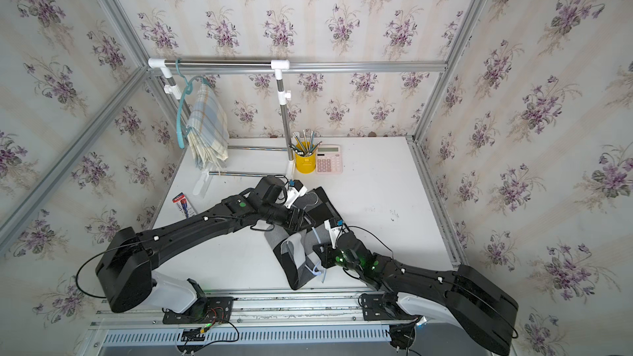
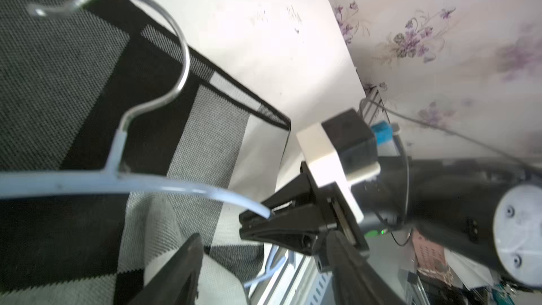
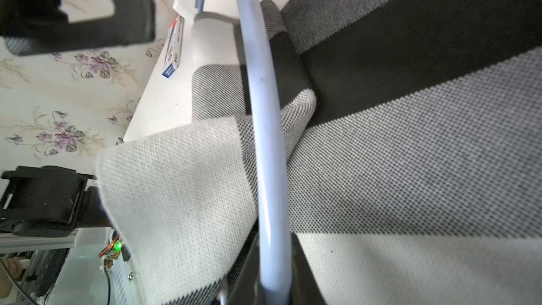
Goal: Hang the scarf on the hanger
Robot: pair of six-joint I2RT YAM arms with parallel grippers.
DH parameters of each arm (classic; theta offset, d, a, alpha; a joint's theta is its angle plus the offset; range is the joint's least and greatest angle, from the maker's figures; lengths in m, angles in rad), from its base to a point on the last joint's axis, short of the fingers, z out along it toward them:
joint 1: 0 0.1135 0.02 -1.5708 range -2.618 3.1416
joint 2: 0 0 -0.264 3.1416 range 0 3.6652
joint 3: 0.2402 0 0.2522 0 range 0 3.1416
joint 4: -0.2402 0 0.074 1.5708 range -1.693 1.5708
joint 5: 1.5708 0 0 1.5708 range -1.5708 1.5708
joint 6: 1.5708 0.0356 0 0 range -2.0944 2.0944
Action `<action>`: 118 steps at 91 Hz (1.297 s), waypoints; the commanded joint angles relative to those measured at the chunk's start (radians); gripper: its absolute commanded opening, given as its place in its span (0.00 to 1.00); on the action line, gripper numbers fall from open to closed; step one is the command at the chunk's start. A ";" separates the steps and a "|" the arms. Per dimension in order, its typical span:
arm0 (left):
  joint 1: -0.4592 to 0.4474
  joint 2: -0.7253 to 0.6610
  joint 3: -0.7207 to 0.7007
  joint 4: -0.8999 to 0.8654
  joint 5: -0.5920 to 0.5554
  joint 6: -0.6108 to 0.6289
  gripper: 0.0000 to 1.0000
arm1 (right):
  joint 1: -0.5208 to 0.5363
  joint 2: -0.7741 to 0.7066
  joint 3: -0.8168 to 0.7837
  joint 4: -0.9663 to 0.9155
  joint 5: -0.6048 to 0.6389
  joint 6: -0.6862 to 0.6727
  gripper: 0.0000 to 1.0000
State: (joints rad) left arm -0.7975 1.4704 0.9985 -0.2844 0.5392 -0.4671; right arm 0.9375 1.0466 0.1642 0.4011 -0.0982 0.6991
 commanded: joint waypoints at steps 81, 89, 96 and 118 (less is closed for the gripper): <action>-0.021 -0.220 -0.465 0.371 -0.032 -0.230 0.33 | 0.001 0.015 0.087 -0.037 -0.081 -0.041 0.00; -0.074 -0.174 -0.408 0.400 -0.022 -0.225 0.09 | 0.000 0.016 0.098 -0.055 -0.084 -0.046 0.00; -0.118 -0.132 -0.347 0.374 -0.034 -0.214 0.03 | 0.001 0.014 0.107 -0.069 -0.087 -0.049 0.00; -0.144 0.033 -0.220 0.240 -0.164 -0.217 0.11 | 0.001 -0.011 0.137 -0.123 -0.097 -0.059 0.00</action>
State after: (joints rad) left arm -0.9382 1.4445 0.7330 0.0338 0.4706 -0.6956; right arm 0.9363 1.0531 0.2867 0.2504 -0.1680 0.6529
